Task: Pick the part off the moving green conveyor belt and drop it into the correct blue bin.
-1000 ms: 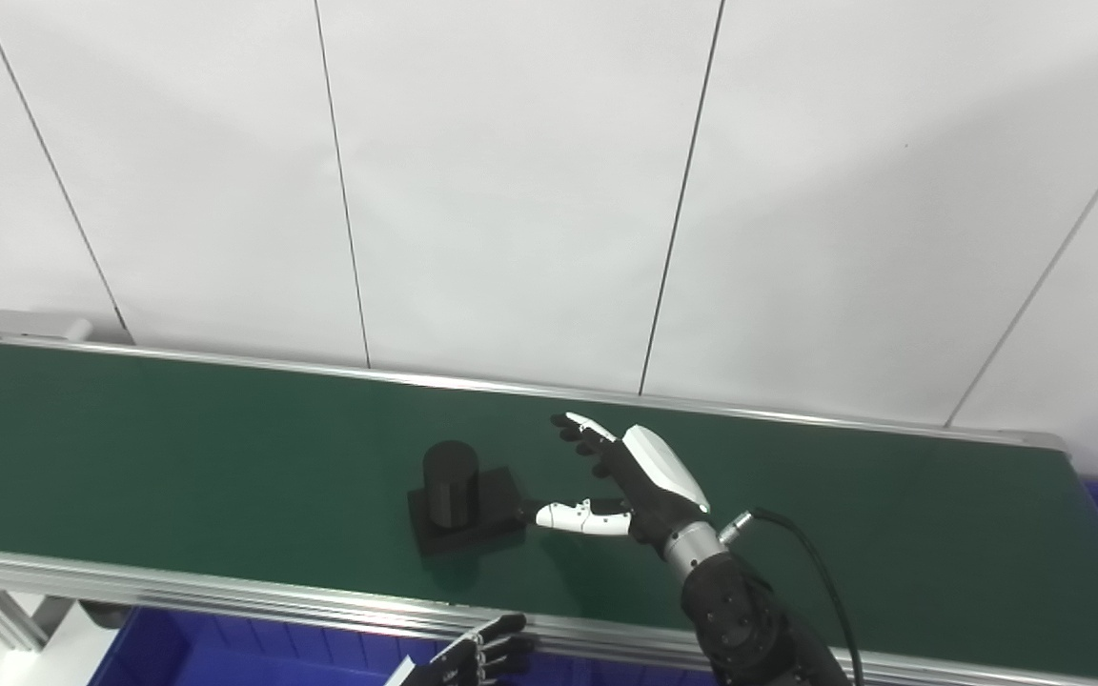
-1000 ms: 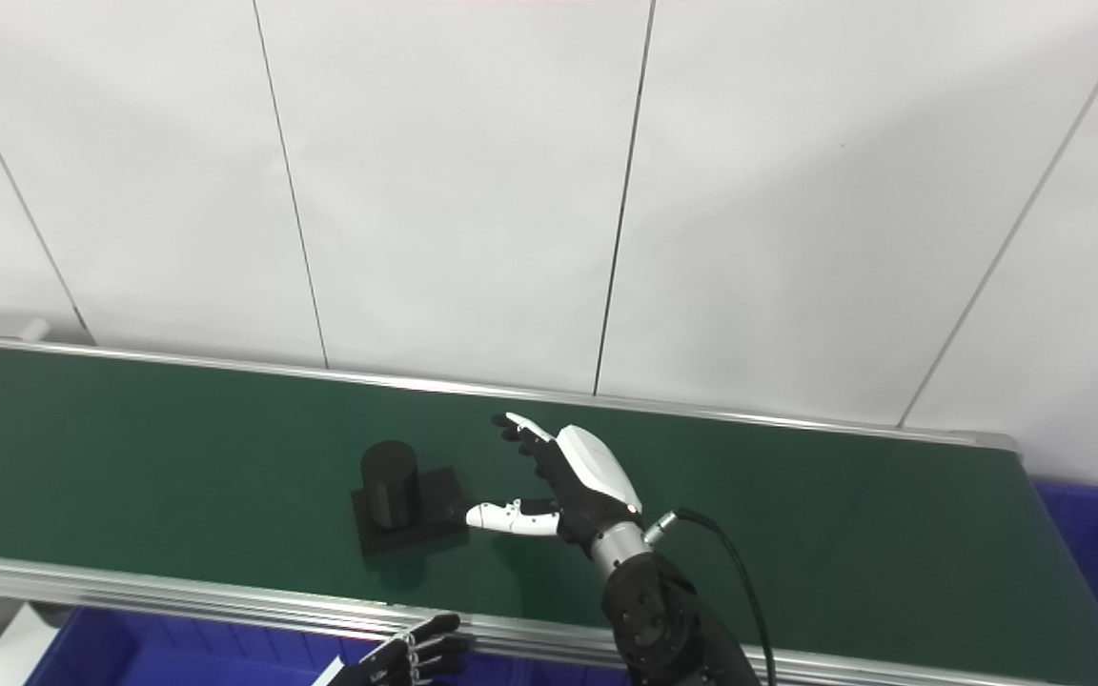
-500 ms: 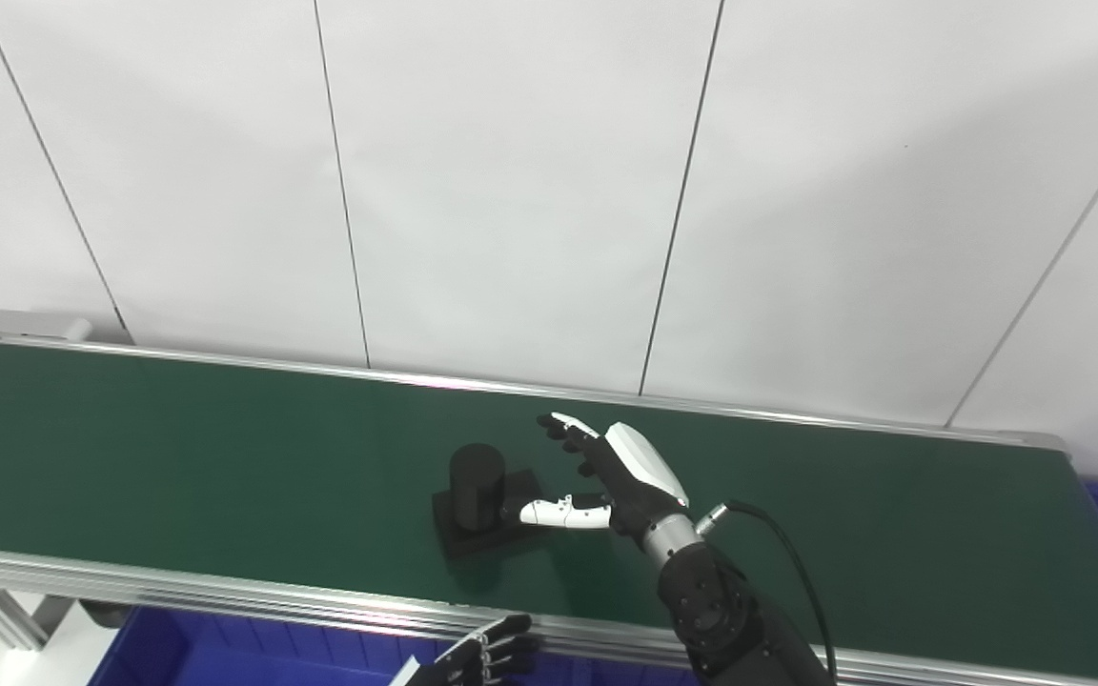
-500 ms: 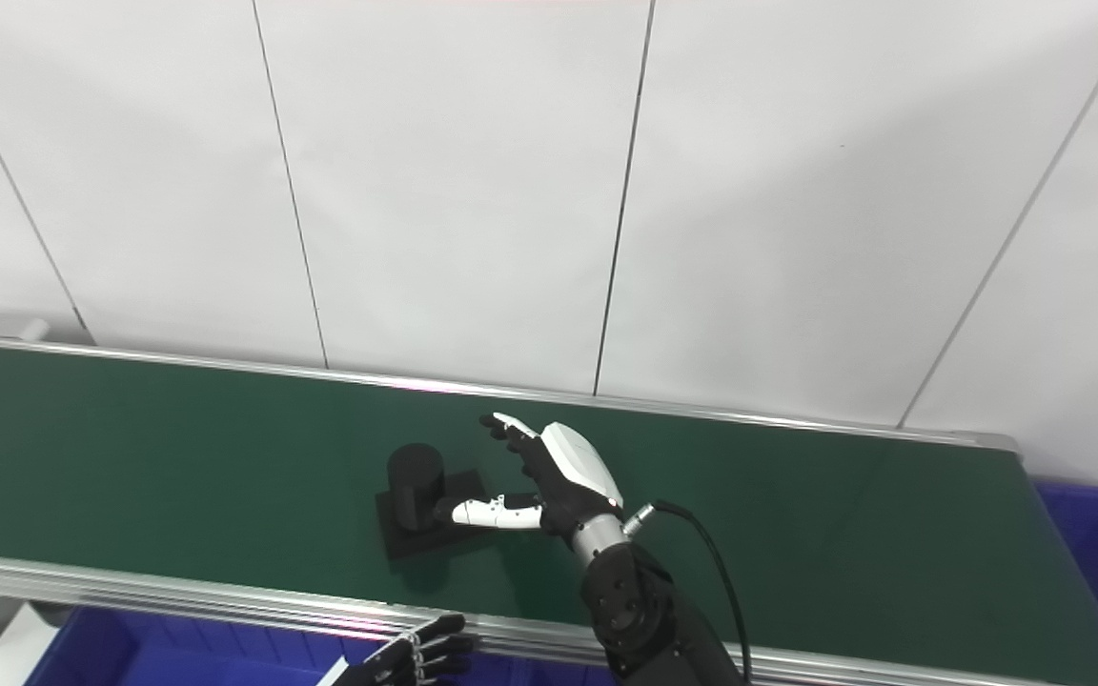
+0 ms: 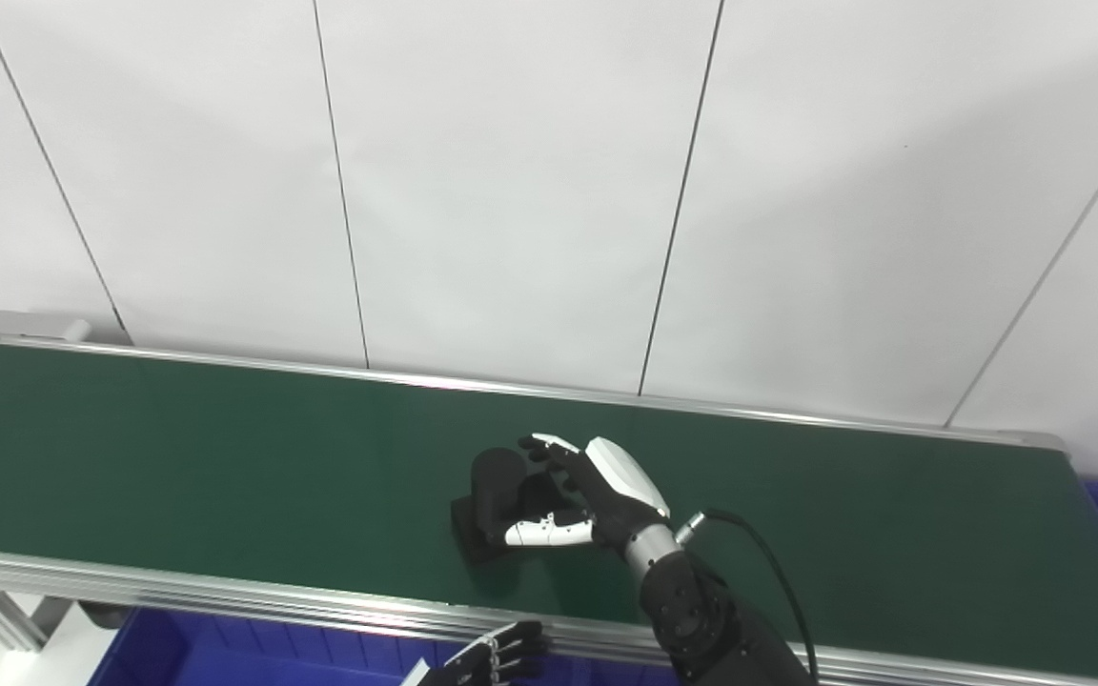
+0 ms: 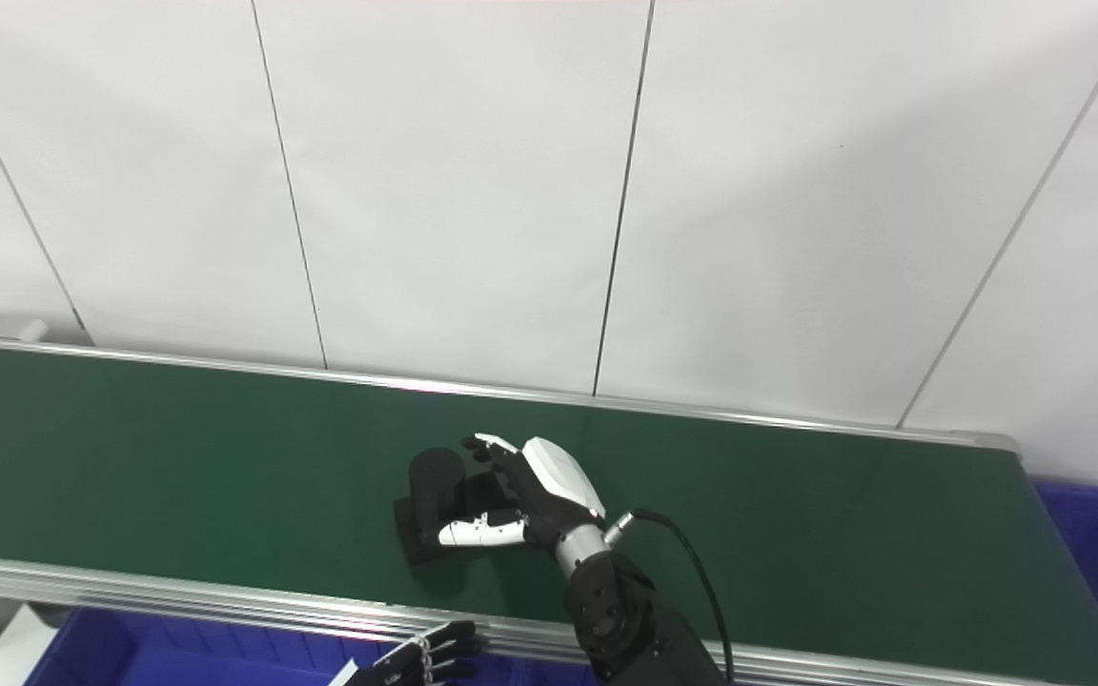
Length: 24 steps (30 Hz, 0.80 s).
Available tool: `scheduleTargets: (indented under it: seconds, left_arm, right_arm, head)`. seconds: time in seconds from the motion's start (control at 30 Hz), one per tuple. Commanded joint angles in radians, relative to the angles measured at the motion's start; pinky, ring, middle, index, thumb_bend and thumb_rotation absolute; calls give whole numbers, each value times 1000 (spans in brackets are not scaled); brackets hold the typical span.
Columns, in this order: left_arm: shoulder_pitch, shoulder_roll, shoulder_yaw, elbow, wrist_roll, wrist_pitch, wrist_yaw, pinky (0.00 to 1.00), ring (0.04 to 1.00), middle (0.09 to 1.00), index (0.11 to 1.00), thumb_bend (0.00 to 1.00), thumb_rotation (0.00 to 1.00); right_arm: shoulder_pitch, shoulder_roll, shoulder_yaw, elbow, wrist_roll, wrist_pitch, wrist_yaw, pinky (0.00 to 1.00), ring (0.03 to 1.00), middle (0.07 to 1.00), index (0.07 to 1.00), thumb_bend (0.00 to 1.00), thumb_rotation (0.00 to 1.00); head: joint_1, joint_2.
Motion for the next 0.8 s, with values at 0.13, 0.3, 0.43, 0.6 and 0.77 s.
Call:
scheduleTargets:
  seconds: [0.13, 0.3, 0.43, 0.6, 0.77]
  left_arm:
    - [6, -10, -9, -39, -1, -14, 11, 772, 821, 853, 876, 1000, 214]
    - [9, -11, -9, -48, 0, -9, 14, 774, 822, 855, 875, 1000, 214]
    - [11, -10, -9, -52, 1, -11, 14, 767, 825, 853, 875, 1000, 212]
    - [13, -8, -9, -58, -3, -8, 11, 768, 824, 850, 876, 1000, 203]
    - [16, -7, -7, -65, 1, -1, 16, 760, 819, 849, 875, 1000, 213]
  right_arm:
    - [-45, 20, 11, -9, -5, -70, -28, 748, 828, 841, 859, 797, 435]
    - [-40, 24, 12, -2, -5, -85, -49, 747, 821, 833, 846, 815, 396]
    - [-33, 24, 11, -7, -9, -102, -78, 722, 786, 792, 813, 789, 312]
    - [-25, 26, 6, 7, -26, -149, -164, 622, 677, 702, 736, 713, 69]
    - [-22, 37, -15, 39, -20, -206, -246, 468, 432, 502, 556, 518, 0]
  head:
    - [4, 2]
    - [4, 7]
    - [4, 10]
    - [1, 13]
    - [-1, 16]
